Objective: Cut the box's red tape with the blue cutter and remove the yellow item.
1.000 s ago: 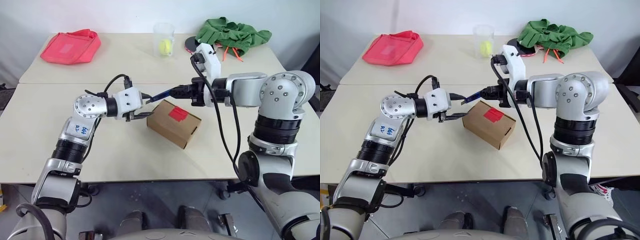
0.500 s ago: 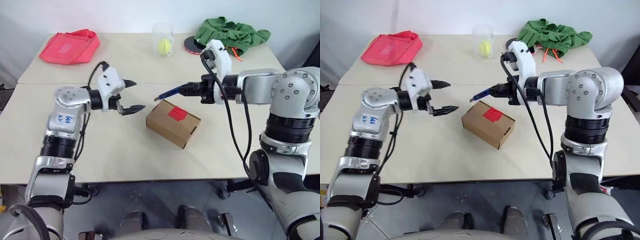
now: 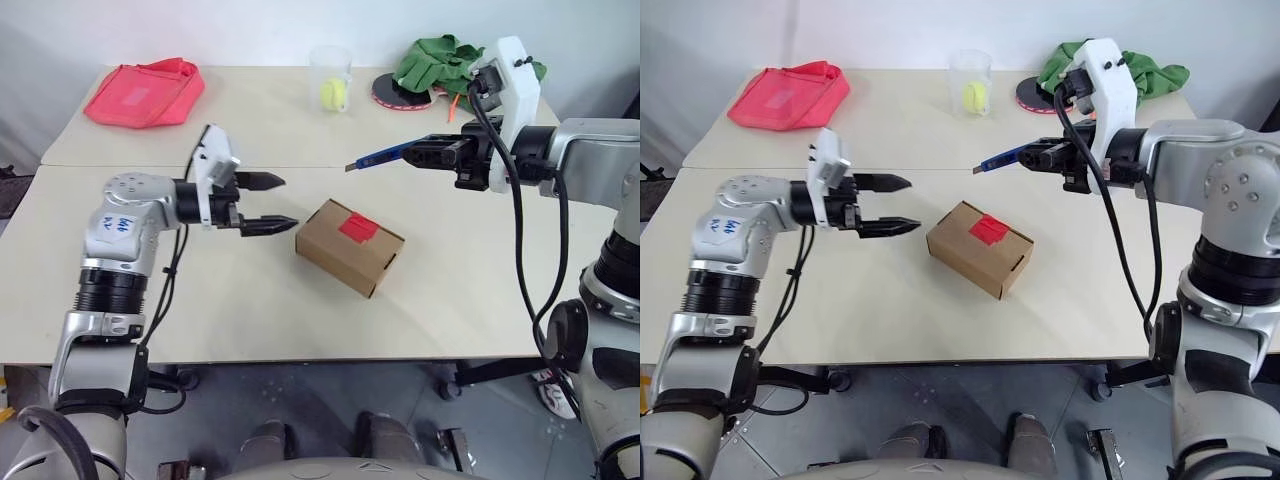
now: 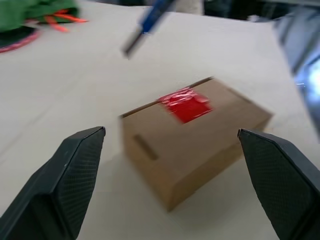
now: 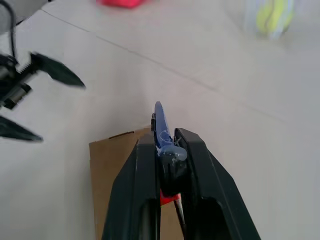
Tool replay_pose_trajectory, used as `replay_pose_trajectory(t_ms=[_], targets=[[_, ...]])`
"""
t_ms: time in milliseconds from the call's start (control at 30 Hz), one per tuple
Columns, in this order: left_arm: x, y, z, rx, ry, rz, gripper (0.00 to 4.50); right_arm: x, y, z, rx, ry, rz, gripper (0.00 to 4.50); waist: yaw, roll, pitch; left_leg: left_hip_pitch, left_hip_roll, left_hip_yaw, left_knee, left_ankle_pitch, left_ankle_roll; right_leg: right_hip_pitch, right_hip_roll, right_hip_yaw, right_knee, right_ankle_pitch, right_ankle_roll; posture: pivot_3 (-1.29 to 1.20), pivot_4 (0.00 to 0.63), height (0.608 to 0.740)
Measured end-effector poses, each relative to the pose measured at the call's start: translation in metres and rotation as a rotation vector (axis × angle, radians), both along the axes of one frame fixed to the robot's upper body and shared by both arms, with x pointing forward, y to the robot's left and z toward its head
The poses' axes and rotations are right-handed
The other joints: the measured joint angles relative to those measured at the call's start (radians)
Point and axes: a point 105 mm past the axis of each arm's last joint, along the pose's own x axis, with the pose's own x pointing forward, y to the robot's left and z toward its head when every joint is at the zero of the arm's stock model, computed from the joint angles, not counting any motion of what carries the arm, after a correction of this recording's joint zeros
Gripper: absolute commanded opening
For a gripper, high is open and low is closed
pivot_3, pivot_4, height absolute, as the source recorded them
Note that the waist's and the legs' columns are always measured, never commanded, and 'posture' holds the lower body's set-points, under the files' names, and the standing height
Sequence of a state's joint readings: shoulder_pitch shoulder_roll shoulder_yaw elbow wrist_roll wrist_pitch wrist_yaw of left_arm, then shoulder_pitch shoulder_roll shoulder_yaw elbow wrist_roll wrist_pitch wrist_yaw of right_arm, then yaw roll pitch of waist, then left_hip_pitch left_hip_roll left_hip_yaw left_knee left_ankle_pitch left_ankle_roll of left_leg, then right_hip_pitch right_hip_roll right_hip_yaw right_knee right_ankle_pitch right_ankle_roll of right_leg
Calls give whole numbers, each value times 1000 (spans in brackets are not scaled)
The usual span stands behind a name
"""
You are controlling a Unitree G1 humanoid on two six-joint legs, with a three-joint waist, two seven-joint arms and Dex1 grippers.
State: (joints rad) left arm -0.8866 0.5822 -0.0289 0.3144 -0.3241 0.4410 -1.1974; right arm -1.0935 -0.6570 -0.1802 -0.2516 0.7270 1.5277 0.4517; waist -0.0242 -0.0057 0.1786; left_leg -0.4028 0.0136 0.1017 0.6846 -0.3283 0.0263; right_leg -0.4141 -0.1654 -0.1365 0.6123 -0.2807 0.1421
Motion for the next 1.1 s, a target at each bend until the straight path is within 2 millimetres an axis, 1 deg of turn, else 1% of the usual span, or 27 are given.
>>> replay_pose_trajectory(t_ms=[67, 167, 267, 333, 467, 633, 733, 800, 967, 1100], targets=[[-3, -11, -4, -1, 17, -49, 4500, -3, -8, -8, -55, -49, -10, 176, 2, 0, 0, 0, 0, 0, 0, 0, 0, 0, 0, 0, 0, 0, 0, 0, 150, 740], [-4, -25, -6, 7, 31, -101, 4500, -4, -15, -18, -93, -92, -16, 176, 1, 0, 0, 0, 0, 1, 0, 0, 0, 0, 0, 1, -1, 0, 0, 0, 150, 740], [-1, -36, -2, 27, 22, -131, 4500, -7, -16, -17, -105, -144, 1, 176, 1, 0, 0, 0, 0, 2, 0, 0, 0, 0, 0, 1, -1, 0, 0, 0, 150, 740], [4, -41, -1, 47, 16, -139, 4500, -10, -20, -18, -117, -166, 0, 176, 2, -1, 0, 0, 0, 2, 0, 0, 0, 0, 0, 1, -1, 0, 0, 0, 150, 740], [10, -44, -3, 70, 39, -144, 4500, -15, -24, -20, -117, -181, -1, 176, 4, -1, 0, 0, 0, 2, 1, 0, 0, 0, 0, 1, -1, 0, 0, 0, 150, 740], [14, -44, -10, 150, 73, -143, 4500, -28, -21, -12, -92, -234, 32, 176, 9, -1, 0, 0, 0, 2, 1, 0, 0, 0, 0, 1, -1, 0, 0, 0, 150, 740], [20, -41, -23, 204, 100, -105, 3887, -32, -21, -16, -92, -223, 31, 176, 19, -1, 0, 0, 0, 2, 2, 0, 0, 0, 0, 1, -1, 0, 0, 0, 150, 740], [23, -41, -25, 202, 111, -82, 3283, -32, -20, -18, -94, -221, 28, 176, 23, -1, 1, 0, 0, 2, 2, 0, 0, 0, 0, 1, -1, 0, 0, 0, 150, 740], [23, -46, -11, 191, 91, -93, 1675, -35, -17, -17, -94, -229, 35, 176, 32, -1, 1, -2, 0, 1, 5, 0, 1, 0, 0, 1, 0, 0, 0, 0, 150, 740], [20, -48, -9, 194, 99, -105, 431, -35, -17, -19, -91, -222, 34, 176, 31, -1, 1, -2, 0, 1, 6, 0, 1, 0, 0, 1, 0, 0, 0, 0, 150, 740]])
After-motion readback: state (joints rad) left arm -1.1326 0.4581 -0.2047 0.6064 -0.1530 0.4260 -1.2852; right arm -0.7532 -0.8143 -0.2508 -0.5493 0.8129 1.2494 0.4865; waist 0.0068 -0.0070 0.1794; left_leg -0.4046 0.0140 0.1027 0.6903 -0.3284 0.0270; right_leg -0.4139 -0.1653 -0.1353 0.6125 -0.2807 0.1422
